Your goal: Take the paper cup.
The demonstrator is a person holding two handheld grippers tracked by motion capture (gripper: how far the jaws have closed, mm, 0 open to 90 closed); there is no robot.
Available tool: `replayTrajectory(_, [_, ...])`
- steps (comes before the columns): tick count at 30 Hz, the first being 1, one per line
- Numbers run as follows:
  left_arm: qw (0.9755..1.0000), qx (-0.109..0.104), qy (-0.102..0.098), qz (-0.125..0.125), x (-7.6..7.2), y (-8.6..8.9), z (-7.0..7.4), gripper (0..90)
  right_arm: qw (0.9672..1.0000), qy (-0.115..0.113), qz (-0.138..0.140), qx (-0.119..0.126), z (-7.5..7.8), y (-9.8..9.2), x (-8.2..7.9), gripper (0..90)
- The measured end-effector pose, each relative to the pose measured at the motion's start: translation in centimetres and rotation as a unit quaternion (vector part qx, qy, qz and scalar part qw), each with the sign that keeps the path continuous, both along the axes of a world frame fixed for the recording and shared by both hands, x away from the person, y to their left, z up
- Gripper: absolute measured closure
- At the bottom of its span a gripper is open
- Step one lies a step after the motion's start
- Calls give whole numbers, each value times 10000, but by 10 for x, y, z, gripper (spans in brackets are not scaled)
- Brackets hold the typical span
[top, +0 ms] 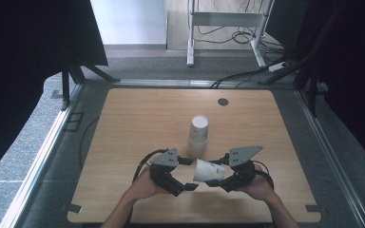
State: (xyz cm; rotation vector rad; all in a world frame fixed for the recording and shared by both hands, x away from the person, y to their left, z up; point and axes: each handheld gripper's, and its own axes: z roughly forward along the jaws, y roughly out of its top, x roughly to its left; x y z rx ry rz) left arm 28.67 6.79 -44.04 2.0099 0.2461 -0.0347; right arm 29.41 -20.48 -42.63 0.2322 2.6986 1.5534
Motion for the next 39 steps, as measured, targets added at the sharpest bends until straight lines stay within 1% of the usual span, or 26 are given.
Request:
replayTrajectory(9, [9998, -127, 40, -149, 1, -3, -3, 164, 9997, -64, 216, 62, -7, -1, -2, 360])
replayTrajectory(13, [9997, -125, 30, -187, 2, -5, -4, 187, 9994, -88, 318, 90, -8, 0, -3, 360])
replayTrajectory(17, [9997, -170, 34, -190, 2, -6, -5, 242, 9993, -100, 360, 63, -8, 0, -3, 360])
replayTrajectory(19, [9997, -159, 16, -182, 2, -6, -5, 273, 9993, -99, 358, 59, -9, 0, -3, 360])
replayTrajectory(26, [9999, -77, -58, -140, 1, -6, -5, 303, 9993, -51, 359, 10, -10, 0, -1, 361])
replayTrajectory(33, [9998, -3, -125, -141, 0, -6, -5, 326, 9991, -12, 423, -61, -11, 1, 1, 362])
replayTrajectory(35, [9998, 6, -169, -130, 0, -6, -4, 330, 9991, 0, 416, -72, -11, 1, 2, 361])
replayTrajectory(37, [9997, 42, -230, -107, -1, -7, -3, 331, 9992, 27, 399, -95, -11, 2, 2, 349])
replayTrajectory(39, [9996, 63, -244, -107, -1, -7, -2, 332, 9993, 6, 344, -159, -12, 3, 3, 327])
